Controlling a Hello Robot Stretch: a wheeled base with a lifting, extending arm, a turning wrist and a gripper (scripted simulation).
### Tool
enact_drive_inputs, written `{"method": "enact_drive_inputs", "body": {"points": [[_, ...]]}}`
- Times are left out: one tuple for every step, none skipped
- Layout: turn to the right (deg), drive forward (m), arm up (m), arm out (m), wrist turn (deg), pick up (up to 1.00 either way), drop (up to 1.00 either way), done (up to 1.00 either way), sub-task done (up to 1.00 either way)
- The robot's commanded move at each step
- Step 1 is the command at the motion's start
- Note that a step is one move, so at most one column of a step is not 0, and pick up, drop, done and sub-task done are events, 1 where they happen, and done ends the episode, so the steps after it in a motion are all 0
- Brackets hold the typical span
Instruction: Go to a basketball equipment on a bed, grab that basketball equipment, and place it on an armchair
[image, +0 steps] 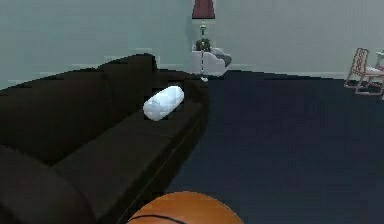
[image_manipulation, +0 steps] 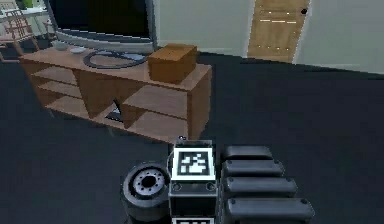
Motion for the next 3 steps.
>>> {"method": "enact_drive_inputs", "body": {"points": [[-39.0, 0.0, 0.0, 0.0, 0.0, 0.0, 0.0, 0.0, 0.0], [-3.0, 0.0, 0.0, 0.0, 0.0, 0.0, 0.0, 0.0, 0.0], [45.0, 0.0, 0.0, 0.0, 0.0, 0.0, 0.0, 0.0, 0.0]]}}
